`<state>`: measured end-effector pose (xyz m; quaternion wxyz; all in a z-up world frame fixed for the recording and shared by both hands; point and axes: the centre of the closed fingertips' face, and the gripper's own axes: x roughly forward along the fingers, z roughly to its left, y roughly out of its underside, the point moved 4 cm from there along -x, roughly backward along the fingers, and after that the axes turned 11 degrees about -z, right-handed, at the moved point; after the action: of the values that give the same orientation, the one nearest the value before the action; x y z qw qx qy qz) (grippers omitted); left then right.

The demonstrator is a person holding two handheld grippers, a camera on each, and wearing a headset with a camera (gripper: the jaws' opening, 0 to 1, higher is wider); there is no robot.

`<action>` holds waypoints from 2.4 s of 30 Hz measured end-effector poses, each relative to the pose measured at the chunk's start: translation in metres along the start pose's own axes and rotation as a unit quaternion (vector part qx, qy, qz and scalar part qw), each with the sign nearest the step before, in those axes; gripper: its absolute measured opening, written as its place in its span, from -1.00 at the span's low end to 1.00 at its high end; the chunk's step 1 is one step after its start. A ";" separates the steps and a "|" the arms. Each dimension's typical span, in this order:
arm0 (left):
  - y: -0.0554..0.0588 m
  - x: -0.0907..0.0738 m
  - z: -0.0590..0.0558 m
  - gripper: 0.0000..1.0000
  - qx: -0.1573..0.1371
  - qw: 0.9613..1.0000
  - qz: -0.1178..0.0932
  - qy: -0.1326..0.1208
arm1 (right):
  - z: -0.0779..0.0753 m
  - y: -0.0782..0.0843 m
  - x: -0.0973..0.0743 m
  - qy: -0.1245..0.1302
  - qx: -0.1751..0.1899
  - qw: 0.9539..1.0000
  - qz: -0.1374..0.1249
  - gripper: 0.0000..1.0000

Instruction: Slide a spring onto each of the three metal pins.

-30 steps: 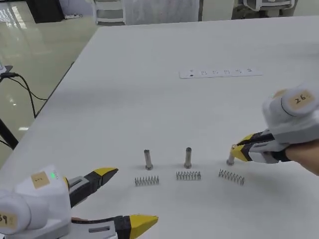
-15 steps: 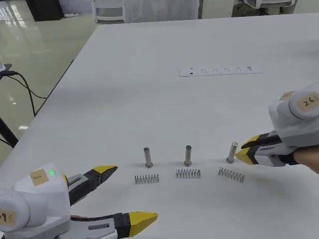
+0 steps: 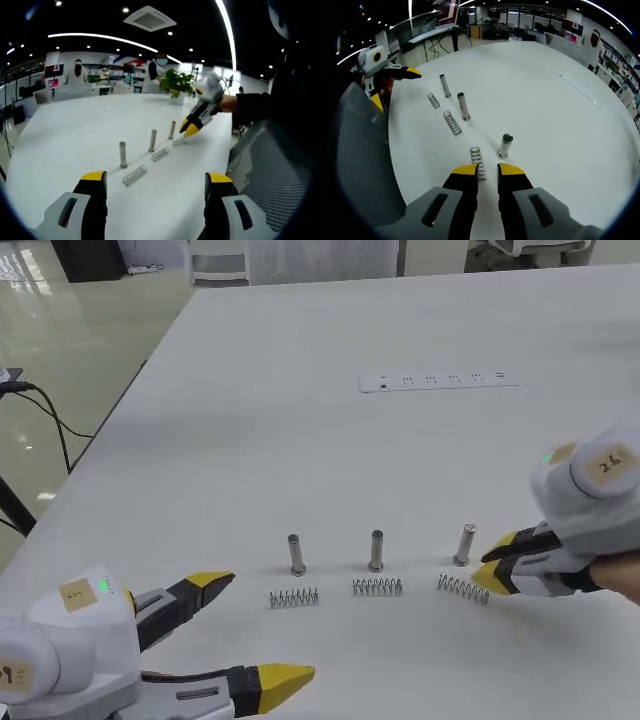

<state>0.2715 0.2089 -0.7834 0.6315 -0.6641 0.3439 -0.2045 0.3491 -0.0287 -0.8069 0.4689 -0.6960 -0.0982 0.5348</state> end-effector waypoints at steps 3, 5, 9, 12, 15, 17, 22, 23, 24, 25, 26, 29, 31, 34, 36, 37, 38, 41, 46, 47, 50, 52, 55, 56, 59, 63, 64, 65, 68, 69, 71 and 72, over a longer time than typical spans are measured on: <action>0.000 0.000 0.000 0.53 0.000 1.000 0.001 0.000 | 0.001 0.004 0.002 -0.006 -0.004 1.000 0.008 -0.75; 0.000 0.000 0.000 0.53 0.000 1.000 0.001 0.000 | 0.003 0.007 0.003 -0.011 -0.005 1.000 0.015 -0.76; 0.000 0.000 0.000 0.53 0.000 1.000 0.001 0.001 | 0.004 0.013 0.006 -0.018 -0.012 0.999 0.028 -0.76; 0.000 0.000 0.000 0.53 0.000 1.000 0.002 0.001 | 0.005 0.017 0.008 -0.021 -0.019 0.999 0.038 -0.76; 0.000 0.000 -0.001 0.53 -0.001 1.000 0.003 0.002 | 0.006 0.018 0.009 -0.023 -0.027 0.998 0.045 -0.77; 0.001 0.000 -0.001 0.52 -0.001 1.000 0.003 0.003 | 0.007 0.018 0.010 -0.023 -0.033 0.998 0.049 -0.77; 0.001 0.001 -0.001 0.52 -0.002 1.000 0.004 0.004 | 0.006 0.021 0.012 -0.026 -0.040 0.997 0.055 -0.79; 0.001 0.001 -0.001 0.52 -0.002 1.000 0.004 0.004 | 0.006 0.021 0.012 -0.026 -0.040 0.997 0.053 -0.80; 0.001 0.001 -0.001 0.52 -0.002 1.000 0.004 0.004 | 0.006 0.021 0.011 -0.025 -0.040 0.997 0.055 -0.80; 0.001 0.001 -0.001 0.52 -0.003 1.000 0.003 0.004 | 0.006 0.021 0.011 -0.025 -0.041 0.997 0.055 -0.81; 0.001 0.001 -0.001 0.52 -0.003 1.000 0.003 0.005 | 0.005 0.021 0.011 -0.024 -0.044 0.997 0.056 -0.83; 0.000 0.001 -0.001 0.52 -0.003 1.000 0.002 0.005 | 0.006 0.021 0.010 -0.026 -0.053 0.997 0.057 -0.85; 0.000 0.001 -0.001 0.52 -0.002 1.000 0.001 0.005 | 0.007 0.021 0.010 -0.025 -0.057 0.996 0.058 -0.85; -0.001 0.001 -0.001 0.51 -0.001 1.000 -0.001 0.005 | 0.005 0.020 0.008 -0.021 -0.071 0.995 0.061 -0.86; -0.001 0.001 -0.002 0.51 0.001 1.000 0.000 0.007 | 0.004 0.017 0.006 -0.021 -0.064 0.996 0.055 -0.86; -0.001 0.001 -0.002 0.50 0.003 1.000 0.000 0.009 | 0.005 0.015 0.005 -0.023 -0.062 0.996 0.054 -0.86; -0.001 0.001 -0.002 0.50 0.004 1.000 0.000 0.009 | 0.005 0.015 0.004 -0.023 -0.063 0.996 0.053 -0.86; -0.002 0.001 -0.004 0.48 0.009 1.000 0.001 0.014 | 0.008 0.012 0.003 -0.027 -0.065 0.996 0.051 -0.86; -0.010 0.001 -0.011 0.46 0.014 0.999 -0.001 0.030 | 0.015 0.006 0.000 -0.039 -0.064 0.996 0.048 -0.86; -0.011 0.001 -0.012 0.46 0.015 0.999 -0.001 0.033 | 0.016 0.005 -0.001 -0.040 -0.064 0.996 0.047 -0.86; -0.017 0.003 -0.014 0.44 0.021 0.999 -0.001 0.046 | 0.019 0.000 -0.003 -0.043 -0.067 0.996 0.042 -0.86; -0.022 0.005 -0.015 0.41 0.026 0.998 -0.001 0.054 | 0.021 -0.002 -0.004 -0.047 -0.068 0.996 0.041 -0.86; -0.028 0.010 -0.017 0.39 0.037 0.997 0.001 0.070 | 0.024 -0.007 -0.006 -0.051 -0.073 0.995 0.040 -0.86; -0.030 0.012 -0.018 0.38 0.038 0.996 0.001 0.075 | 0.025 -0.008 -0.007 -0.053 -0.075 0.995 0.040 -0.86; -0.035 0.017 -0.021 0.36 0.045 0.995 0.002 0.090 | 0.028 -0.013 -0.010 -0.061 -0.082 0.994 0.042 -0.86; -0.039 0.024 -0.028 0.33 0.055 0.992 0.008 0.117 | 0.033 -0.019 -0.012 -0.077 -0.098 0.991 0.049 -0.86; -0.039 0.026 -0.029 0.32 0.056 0.991 0.010 0.123 | 0.033 -0.022 -0.013 -0.081 -0.104 0.990 0.053 -0.86; -0.040 0.027 -0.030 0.32 0.058 0.990 0.011 0.127 | 0.034 -0.023 -0.013 -0.083 -0.108 0.989 0.055 -0.86; -0.040 0.033 -0.031 0.28 0.058 0.988 0.014 0.139 | 0.034 -0.028 -0.013 -0.090 -0.119 0.987 0.062 -0.86; -0.040 0.034 -0.031 0.27 0.056 0.988 0.015 0.142 | 0.035 -0.029 -0.013 -0.093 -0.124 0.986 0.064 -0.86; -0.039 0.039 -0.031 0.25 0.055 0.987 0.019 0.148 | 0.037 -0.032 -0.012 -0.097 -0.129 0.985 0.066 -0.86; -0.038 0.040 -0.031 0.24 0.056 0.987 0.021 0.150 | 0.038 -0.033 -0.012 -0.100 -0.132 0.984 0.068 -0.86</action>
<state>0.2849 0.1574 -0.7489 0.6132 -0.5822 0.4368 -0.3069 0.3243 0.0025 -0.7736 0.3230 -0.7002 -0.1666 0.6145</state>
